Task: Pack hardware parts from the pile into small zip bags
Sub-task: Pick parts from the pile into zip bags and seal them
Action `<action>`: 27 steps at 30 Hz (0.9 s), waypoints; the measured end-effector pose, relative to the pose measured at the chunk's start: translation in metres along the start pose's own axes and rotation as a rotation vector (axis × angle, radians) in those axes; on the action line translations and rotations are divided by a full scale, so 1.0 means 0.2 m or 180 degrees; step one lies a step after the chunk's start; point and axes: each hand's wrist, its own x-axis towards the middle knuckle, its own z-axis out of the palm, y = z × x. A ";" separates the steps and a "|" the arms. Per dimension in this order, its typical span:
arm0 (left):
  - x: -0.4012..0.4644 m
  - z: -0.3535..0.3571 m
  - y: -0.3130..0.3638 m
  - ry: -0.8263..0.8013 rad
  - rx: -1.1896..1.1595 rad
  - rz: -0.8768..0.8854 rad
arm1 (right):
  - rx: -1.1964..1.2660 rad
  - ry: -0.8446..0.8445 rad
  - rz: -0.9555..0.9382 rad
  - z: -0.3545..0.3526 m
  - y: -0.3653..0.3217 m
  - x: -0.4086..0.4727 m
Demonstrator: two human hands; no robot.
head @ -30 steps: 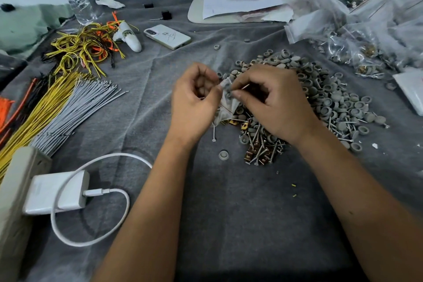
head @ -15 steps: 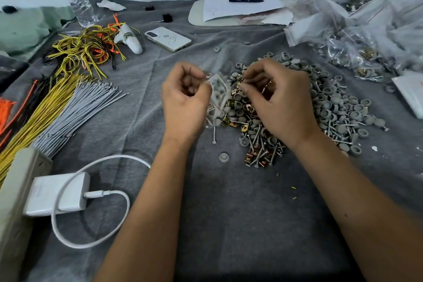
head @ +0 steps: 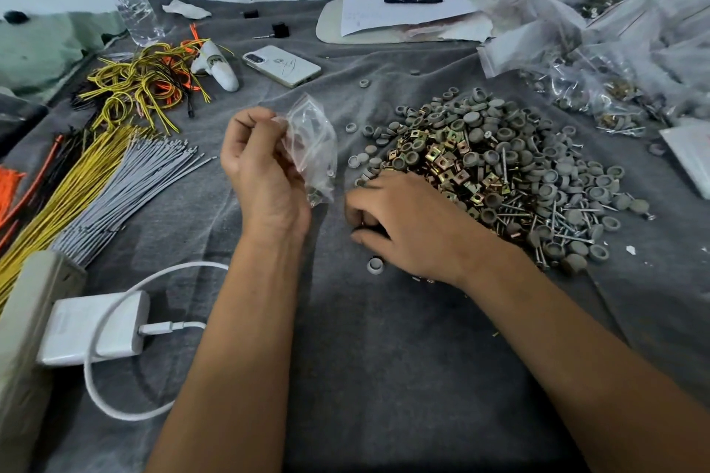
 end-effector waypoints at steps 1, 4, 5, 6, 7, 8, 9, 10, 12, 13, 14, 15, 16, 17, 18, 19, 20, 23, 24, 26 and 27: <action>0.00 0.00 0.00 -0.0013 -0.0036 0.0019 | 0.0042 0.0026 0.0061 0.00 0.01 0.00; 0.00 0.00 0.01 0.0070 0.0157 0.0143 | 0.0086 0.0175 0.0226 -0.01 0.03 -0.02; -0.01 0.00 0.00 0.0114 0.0305 0.0219 | 0.0115 0.0302 0.0260 -0.02 0.03 -0.02; -0.01 0.00 0.00 0.0144 0.0482 0.0299 | 0.0154 0.0488 0.0313 -0.03 0.04 -0.02; -0.02 0.00 0.00 0.0142 0.0659 0.0375 | 0.0202 0.0721 0.0404 -0.04 0.05 -0.01; -0.02 0.01 -0.01 0.0098 0.0819 0.0437 | 0.0255 0.0969 0.0524 -0.05 0.06 -0.01; -0.02 0.01 -0.02 0.0009 0.0975 0.0474 | 0.0311 0.1210 0.0653 -0.06 0.08 0.00; -0.03 0.02 -0.03 -0.0108 0.1131 0.0485 | 0.0389 0.1432 0.0765 -0.07 0.10 0.00; -0.06 0.03 -0.07 -0.0392 0.1413 0.0458 | 0.0570 0.1813 0.0850 -0.08 0.13 -0.01; -0.07 0.04 -0.09 -0.0544 0.1545 0.0443 | 0.0586 0.1984 0.0819 -0.09 0.14 -0.01; -0.09 0.05 -0.10 -0.0677 0.1682 0.0439 | 0.0544 0.2123 0.0758 -0.10 0.15 -0.02; -0.10 0.06 -0.12 -0.0771 0.1808 0.0446 | 0.0488 0.2200 0.0676 -0.10 0.16 -0.02; -0.10 0.06 -0.13 -0.0829 0.1897 0.0456 | 0.0456 0.2206 0.0584 -0.10 0.17 -0.02; -0.10 0.05 -0.13 -0.0861 0.1946 0.0472 | 0.0443 0.2154 0.0491 -0.11 0.17 -0.03; -0.10 0.05 -0.14 -0.0886 0.1969 0.0495 | 0.0440 0.2064 0.0399 -0.11 0.18 -0.02; -0.10 0.05 -0.14 -0.0915 0.1980 0.0517 | 0.0443 0.1957 0.0321 -0.10 0.18 -0.02; -0.10 0.04 -0.15 -0.0951 0.1991 0.0529 | 0.0446 0.1860 0.0256 -0.10 0.18 -0.02; -0.11 0.05 -0.16 -0.1092 0.2128 0.0593 | 0.0428 0.1721 0.0113 -0.09 0.16 -0.02; -0.11 0.04 -0.16 -0.1156 0.2198 0.0631 | 0.0442 0.1723 0.0084 -0.09 0.16 -0.02; -0.11 0.05 -0.15 -0.1260 0.2257 0.0673 | 0.0448 0.1841 0.0085 -0.09 0.16 -0.02; -0.11 0.05 -0.15 -0.1269 0.2227 0.0684 | 0.0427 0.1942 0.0114 -0.09 0.16 -0.02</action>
